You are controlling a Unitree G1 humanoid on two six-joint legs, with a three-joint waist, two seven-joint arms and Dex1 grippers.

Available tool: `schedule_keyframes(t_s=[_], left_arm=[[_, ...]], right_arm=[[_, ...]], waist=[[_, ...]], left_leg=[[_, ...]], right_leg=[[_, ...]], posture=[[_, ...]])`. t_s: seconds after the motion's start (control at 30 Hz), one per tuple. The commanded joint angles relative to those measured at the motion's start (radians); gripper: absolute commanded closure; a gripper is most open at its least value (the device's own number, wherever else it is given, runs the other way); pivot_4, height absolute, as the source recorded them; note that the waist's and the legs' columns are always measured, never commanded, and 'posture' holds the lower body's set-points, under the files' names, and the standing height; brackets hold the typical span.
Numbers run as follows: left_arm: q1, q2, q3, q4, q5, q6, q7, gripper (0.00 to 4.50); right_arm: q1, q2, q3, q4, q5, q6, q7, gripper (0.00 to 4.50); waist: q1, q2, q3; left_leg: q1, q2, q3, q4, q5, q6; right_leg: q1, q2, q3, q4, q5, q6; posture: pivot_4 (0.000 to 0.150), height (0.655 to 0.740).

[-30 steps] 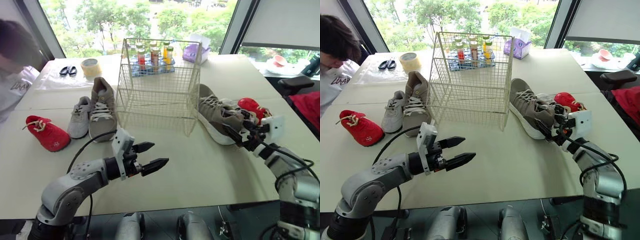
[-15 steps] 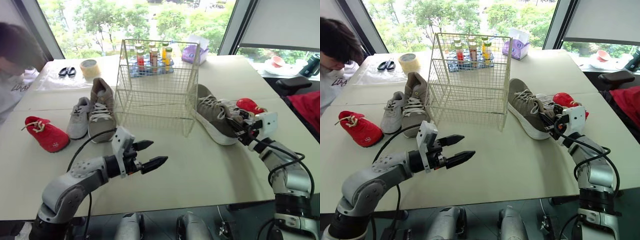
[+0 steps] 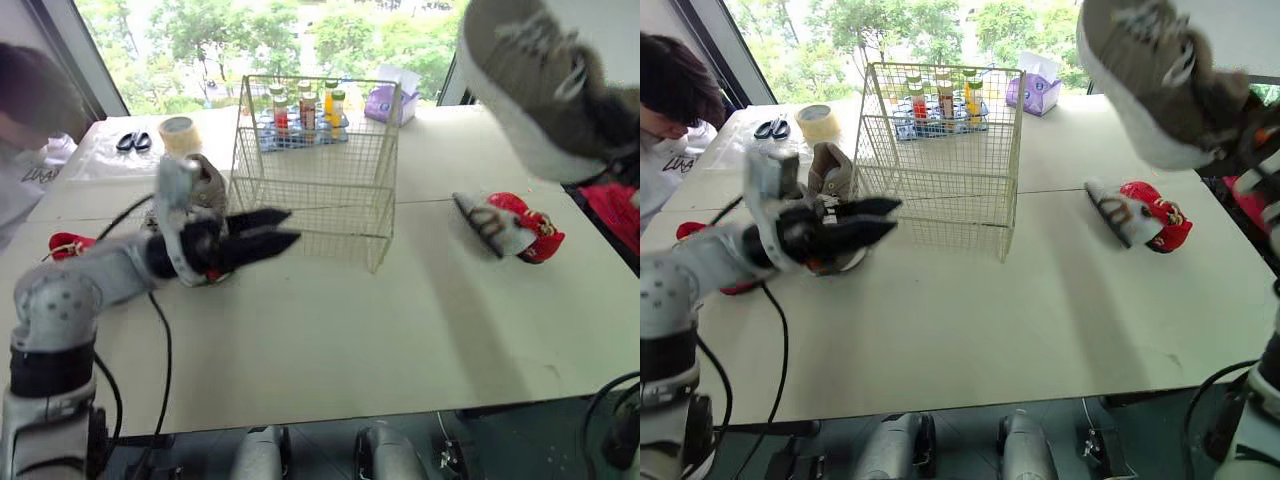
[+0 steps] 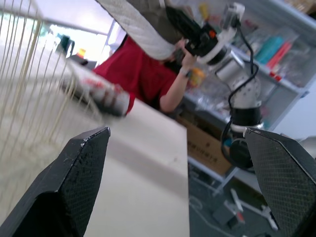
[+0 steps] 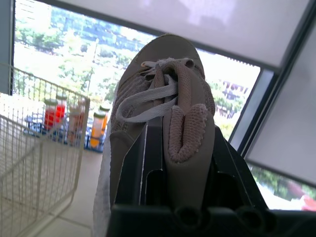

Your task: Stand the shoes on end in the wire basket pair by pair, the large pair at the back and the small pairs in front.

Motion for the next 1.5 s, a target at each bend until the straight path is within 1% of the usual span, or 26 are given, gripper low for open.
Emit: schedule_keyframes(t_s=[0.03, 0.1, 0.2, 0.27, 0.33, 0.43, 0.53, 0.73, 0.9, 1.0, 1.1, 1.17, 1.2, 1.23, 1.3, 1.37, 1.4, 1.43, 1.5], left_arm=[[-0.181, -0.01, 0.084, 0.21, -0.001, -0.058, 0.037, 0.0], [-0.32, 0.01, 0.117, 0.409, 0.031, -0.083, 0.011, 0.0], [-0.471, 0.088, 0.062, 0.646, 0.178, -0.115, -0.154, 0.0], [-0.541, 0.119, 0.003, 0.75, 0.28, -0.142, -0.277, 0.0], [-0.605, 0.13, -0.034, 0.836, 0.358, -0.164, -0.37, 0.0], [-0.7, 0.135, -0.05, 0.956, 0.432, -0.151, -0.474, 0.0], [-0.746, 0.137, -0.093, 0.995, 0.511, -0.144, -0.582, 0.0], [-0.846, 0.097, -0.126, 1.079, 0.622, -0.116, -0.693, 0.0], [-0.852, 0.052, -0.199, 1.088, 0.719, -0.112, -0.816, 0.0], [-0.847, 0.04, -0.198, 1.117, 0.75, -0.106, -0.854, 0.81], [-0.847, 0.036, -0.177, 1.124, 0.758, -0.093, -0.866, 2.16], [-0.832, 0.037, -0.169, 1.097, 0.756, -0.078, -0.876, 3.0], [-0.806, 0.036, -0.166, 1.054, 0.757, -0.098, -0.877, 3.31], [-0.787, 0.034, -0.163, 1.022, 0.759, -0.115, -0.878, 3.31], [-0.751, 0.024, -0.089, 0.965, 0.721, -0.112, -0.801, 3.31], [-0.716, 0.006, 0.03, 0.906, 0.663, -0.098, -0.671, 3.33], [-0.697, -0.011, 0.097, 0.871, 0.633, -0.099, -0.582, 3.33], [-0.667, -0.039, 0.178, 0.814, 0.596, -0.106, -0.468, 3.33], [-0.611, -0.102, 0.299, 0.683, 0.529, -0.126, -0.286, 3.33]], right_arm=[[-0.14, -0.066, 0.04, -0.017, 0.08, -0.013, 0.073, 3.97], [-0.23, -0.107, 0.108, 0.002, 0.102, -0.025, 0.164, 3.97], [-0.342, -0.169, 0.219, 0.061, 0.087, -0.067, 0.319, 3.97], [-0.405, -0.188, 0.275, 0.108, 0.068, -0.104, 0.399, 3.97], [-0.459, -0.19, 0.312, 0.147, 0.063, -0.127, 0.454, 3.97], [-0.511, -0.183, 0.36, 0.172, 0.046, -0.156, 0.52, 3.97], [-0.537, -0.164, 0.388, 0.172, 0.044, -0.168, 0.557, 3.97], [-0.534, -0.126, 0.432, 0.106, 0.047, -0.173, 0.598, 3.97], [-0.534, -0.091, 0.441, 0.061, 0.055, -0.162, 0.6, 3.97], [-0.532, -0.082, 0.436, 0.047, 0.057, -0.152, 0.592, 4.02], [-0.531, -0.073, 0.426, 0.034, 0.065, -0.139, 0.58, 4.02], [-0.533, -0.068, 0.422, 0.027, 0.067, -0.133, 0.57, 4.02], [-0.534, -0.065, 0.42, 0.024, 0.075, -0.12, 0.563, 4.02], [-0.535, -0.062, 0.418, 0.022, 0.081, -0.112, 0.558, 4.02], [-0.53, -0.041, 0.385, 0.036, 0.108, -0.079, 0.511, 4.02], [-0.514, 0.003, 0.302, 0.099, 0.137, -0.05, 0.406, 3.18], [-0.5, 0.03, 0.246, 0.138, 0.153, -0.039, 0.34, 2.76], [-0.472, 0.071, 0.163, 0.179, 0.198, -0.012, 0.251, 2.22], [-0.423, 0.133, 0.043, 0.205, 0.285, 0.029, 0.12, 1.27]], waist=[[-0.001, 0.0, 0.0], [-0.002, 0.0, 0.0], [-0.01, -0.001, 0.001], [-0.017, -0.002, 0.001], [-0.015, -0.005, 0.003], [-0.013, -0.01, 0.006], [-0.019, -0.012, 0.007], [-0.021, -0.012, 0.007], [-0.021, -0.012, 0.007], [-0.021, -0.012, 0.007], [-0.022, -0.012, 0.007], [-0.022, -0.012, 0.007], [-0.022, -0.012, 0.007], [-0.022, -0.012, 0.007], [-0.023, -0.012, 0.007], [-0.021, -0.012, 0.007], [-0.018, -0.012, 0.007], [-0.016, -0.014, 0.006], [-0.015, -0.017, 0.006]], left_leg=[[0.0, 0.0, 0.0, 0.0, 0.0, 0.0], [0.0, 0.0, 0.0, 0.0, 0.0, -0.001], [-0.001, 0.0, 0.001, -0.002, 0.001, -0.003], [-0.001, 0.0, 0.003, -0.001, 0.002, -0.004], [-0.002, -0.001, 0.003, -0.001, 0.002, -0.003], [-0.003, -0.001, 0.003, 0.0, 0.002, -0.003], [-0.007, -0.001, 0.003, 0.0, 0.002, -0.003], [-0.012, -0.001, 0.004, 0.0, 0.002, -0.004], [-0.012, 0.0, 0.004, 0.001, 0.002, -0.004], [-0.012, 0.0, 0.004, 0.001, 0.002, -0.004], [-0.012, 0.0, 0.004, 0.001, 0.002, -0.004], [-0.012, 0.0, 0.004, 0.001, 0.002, -0.004], [-0.012, 0.0, 0.004, 0.001, 0.002, -0.004], [-0.012, 0.0, 0.004, 0.001, 0.002, -0.004], [-0.012, 0.0, 0.004, 0.001, 0.002, -0.004], [-0.012, 0.0, 0.004, 0.002, 0.003, -0.004], [-0.012, 0.0, 0.004, 0.002, 0.003, -0.004], [-0.013, 0.0, 0.003, 0.004, 0.003, -0.004], [-0.013, 0.0, 0.001, 0.006, 0.003, -0.004]], right_leg=[[0.0, 0.0, 0.0, 0.0, 0.0, 0.0], [-0.001, 0.0, 0.0, 0.0, 0.0, 0.0], [-0.001, 0.0, 0.0, -0.001, 0.0, 0.0], [-0.002, 0.0, 0.0, -0.002, -0.001, 0.002], [-0.001, 0.0, 0.0, -0.002, -0.001, 0.002], [-0.002, -0.001, 0.0, -0.002, -0.001, 0.003], [-0.006, -0.001, 0.0, -0.001, -0.001, 0.003], [-0.012, -0.001, 0.001, 0.001, -0.001, 0.003], [-0.012, -0.001, 0.001, 0.001, -0.001, 0.003], [-0.012, -0.001, 0.001, 0.002, -0.001, 0.003], [-0.012, -0.001, 0.001, 0.002, -0.001, 0.002], [-0.013, -0.001, 0.001, 0.002, -0.001, 0.002], [-0.013, -0.001, 0.001, 0.002, -0.001, 0.002], [-0.013, -0.001, 0.001, 0.002, -0.001, 0.002], [-0.012, -0.001, 0.001, 0.002, -0.001, 0.002], [-0.012, -0.001, 0.001, 0.003, -0.001, 0.002], [-0.012, -0.001, 0.002, 0.004, -0.001, 0.002], [-0.012, -0.001, 0.001, 0.004, -0.001, 0.002], [-0.009, -0.002, 0.0, 0.004, -0.001, 0.002]], posture=[[0.15, 0.6938], [0.15, 0.6938], [0.15, 0.6938], [0.15, 0.6938], [0.15, 0.6938], [0.15, 0.6938], [0.15, 0.6938], [0.15, 0.6938], [0.15, 0.6938], [0.15, 0.6938], [0.15, 0.6938], [0.15, 0.6938], [0.15, 0.6938], [0.15, 0.6938], [0.15, 0.6938], [0.15, 0.6938], [0.15, 0.6938], [0.15, 0.6938], [0.15, 0.6938]])
